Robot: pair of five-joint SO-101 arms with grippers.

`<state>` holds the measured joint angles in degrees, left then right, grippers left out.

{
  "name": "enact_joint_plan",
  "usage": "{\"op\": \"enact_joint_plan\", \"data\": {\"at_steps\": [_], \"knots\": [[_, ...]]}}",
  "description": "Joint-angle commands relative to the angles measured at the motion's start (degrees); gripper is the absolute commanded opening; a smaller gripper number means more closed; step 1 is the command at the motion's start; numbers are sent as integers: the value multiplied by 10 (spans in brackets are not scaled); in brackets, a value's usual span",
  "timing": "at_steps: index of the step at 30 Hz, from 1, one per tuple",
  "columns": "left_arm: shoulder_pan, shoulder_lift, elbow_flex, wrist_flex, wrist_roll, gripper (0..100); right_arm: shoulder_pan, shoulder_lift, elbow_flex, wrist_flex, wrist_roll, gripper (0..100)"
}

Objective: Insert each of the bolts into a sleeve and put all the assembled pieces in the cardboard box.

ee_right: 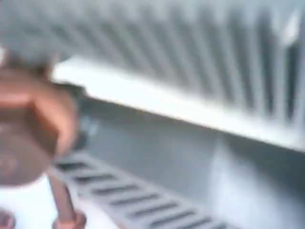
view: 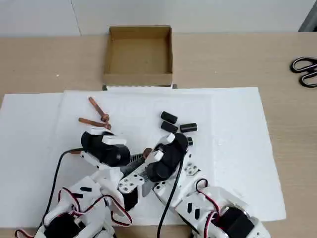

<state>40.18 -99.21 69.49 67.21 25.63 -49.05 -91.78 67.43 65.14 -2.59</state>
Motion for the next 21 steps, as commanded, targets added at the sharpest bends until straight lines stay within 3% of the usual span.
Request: {"op": "enact_joint_plan", "data": {"at_steps": [1, 6, 11, 21], "knots": [[0, -4, -4, 7, -2, 229, 0, 1, -4, -16, 3, 2], [-3, -4, -6, 4, -1, 229, 0, 1, -4, -15, 3, 2], [-51, -4, -7, 7, -4, 231, 0, 1, -1, -13, 3, 2], [-63, -4, -103, 34, -2, 223, 0, -3, 25, -17, 3, 2]]}}
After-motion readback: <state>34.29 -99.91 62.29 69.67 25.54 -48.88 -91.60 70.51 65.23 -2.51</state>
